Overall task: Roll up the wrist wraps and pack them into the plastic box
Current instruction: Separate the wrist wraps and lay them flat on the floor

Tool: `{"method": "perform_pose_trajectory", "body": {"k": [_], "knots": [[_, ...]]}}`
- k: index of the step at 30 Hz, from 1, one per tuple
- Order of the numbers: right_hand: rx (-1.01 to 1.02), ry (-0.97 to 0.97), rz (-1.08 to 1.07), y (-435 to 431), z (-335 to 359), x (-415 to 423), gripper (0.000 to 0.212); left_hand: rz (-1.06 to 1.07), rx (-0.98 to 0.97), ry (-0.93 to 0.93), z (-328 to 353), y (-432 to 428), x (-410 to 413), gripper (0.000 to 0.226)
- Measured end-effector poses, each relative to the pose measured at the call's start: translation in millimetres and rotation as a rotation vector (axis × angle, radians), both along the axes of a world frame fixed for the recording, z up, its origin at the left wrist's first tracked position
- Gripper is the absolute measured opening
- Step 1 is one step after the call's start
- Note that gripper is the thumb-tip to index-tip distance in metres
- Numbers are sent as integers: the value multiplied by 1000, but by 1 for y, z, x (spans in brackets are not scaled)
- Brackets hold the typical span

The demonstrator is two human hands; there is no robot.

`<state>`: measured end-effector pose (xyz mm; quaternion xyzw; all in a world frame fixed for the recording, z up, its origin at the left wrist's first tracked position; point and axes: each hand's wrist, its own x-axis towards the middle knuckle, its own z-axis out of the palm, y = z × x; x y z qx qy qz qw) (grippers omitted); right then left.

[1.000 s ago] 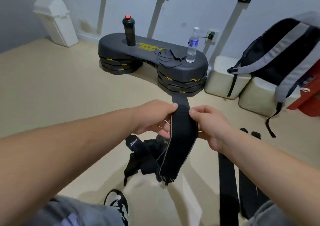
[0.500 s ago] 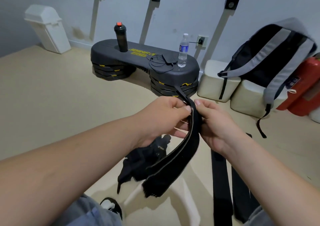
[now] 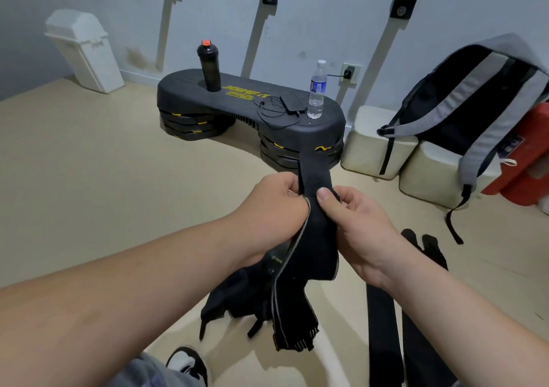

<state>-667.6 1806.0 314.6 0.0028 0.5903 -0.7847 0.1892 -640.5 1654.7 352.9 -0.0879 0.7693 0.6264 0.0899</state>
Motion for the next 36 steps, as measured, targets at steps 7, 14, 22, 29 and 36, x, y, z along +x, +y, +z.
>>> {"method": "perform_pose_trajectory", "body": {"k": [7,14,22,29,36], "knots": [[318,372,-55,3,-1,8,30,167,-73,-39,-8,-18,-15,17],[234,295,18,6,5,10,23,32,-8,-37,0,-35,-8,17],[250,309,100,8,11,2,23,-99,79,13,3,-24,3,21],[267,264,65,6,4,2,21,-79,161,17,0,-23,5,17],[274,228,-6,0,1,4,10,-55,228,-13,0,-17,5,19]]}}
